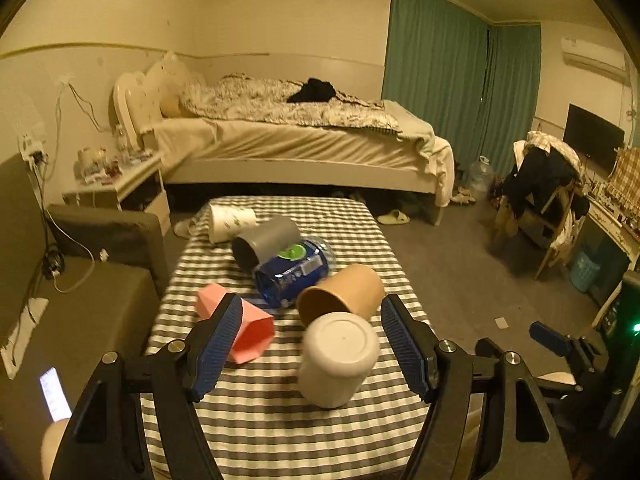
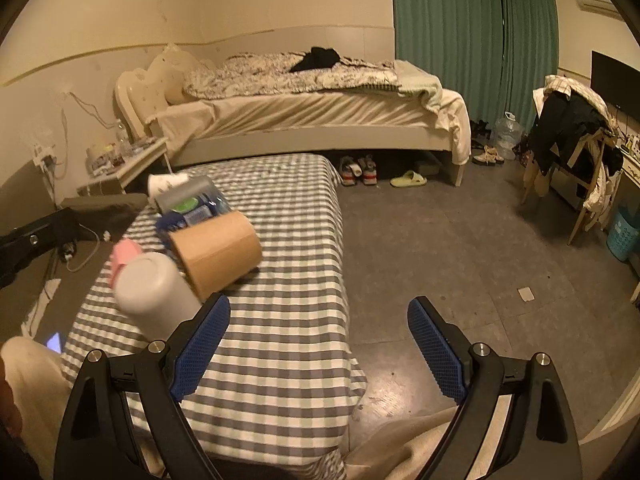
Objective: Flip cup upside down
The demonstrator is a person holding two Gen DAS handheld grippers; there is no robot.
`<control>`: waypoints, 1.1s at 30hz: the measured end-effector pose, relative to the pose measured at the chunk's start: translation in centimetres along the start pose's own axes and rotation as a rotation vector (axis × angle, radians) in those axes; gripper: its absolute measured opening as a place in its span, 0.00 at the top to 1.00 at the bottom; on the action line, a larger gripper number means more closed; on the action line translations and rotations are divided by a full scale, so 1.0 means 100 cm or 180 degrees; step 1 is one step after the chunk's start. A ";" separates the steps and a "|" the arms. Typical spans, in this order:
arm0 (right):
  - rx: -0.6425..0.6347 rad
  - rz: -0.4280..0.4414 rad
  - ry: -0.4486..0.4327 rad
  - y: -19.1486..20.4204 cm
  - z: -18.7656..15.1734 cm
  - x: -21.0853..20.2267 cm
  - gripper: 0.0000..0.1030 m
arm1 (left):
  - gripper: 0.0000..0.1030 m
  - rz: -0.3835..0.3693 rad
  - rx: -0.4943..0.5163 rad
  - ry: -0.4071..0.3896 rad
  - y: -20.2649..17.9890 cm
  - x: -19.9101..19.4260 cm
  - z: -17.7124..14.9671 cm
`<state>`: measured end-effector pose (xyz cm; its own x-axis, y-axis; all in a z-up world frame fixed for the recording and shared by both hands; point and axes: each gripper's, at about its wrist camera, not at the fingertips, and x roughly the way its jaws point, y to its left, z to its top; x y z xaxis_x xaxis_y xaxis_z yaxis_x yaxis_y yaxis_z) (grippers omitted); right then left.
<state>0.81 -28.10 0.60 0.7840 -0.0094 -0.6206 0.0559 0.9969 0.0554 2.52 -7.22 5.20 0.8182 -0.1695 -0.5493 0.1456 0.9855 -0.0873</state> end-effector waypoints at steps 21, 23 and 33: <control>-0.0294 0.0196 0.0068 0.056 -0.026 0.011 0.02 | 0.08 0.0456 -0.0116 0.0017 0.062 0.011 -0.067; -0.0297 0.0183 0.0098 0.059 -0.026 0.015 0.01 | 0.08 0.0473 -0.0137 -0.0001 0.066 0.012 -0.067; -0.0284 0.0161 0.0192 0.059 -0.028 0.029 0.01 | 0.05 0.0454 -0.0143 0.0039 0.071 0.019 -0.069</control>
<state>1.72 -22.03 -3.08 0.7457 0.0429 -0.6649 -0.0400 0.9990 0.0197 1.24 -0.53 -2.22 0.8219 -0.0279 -0.5689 0.0031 0.9990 -0.0446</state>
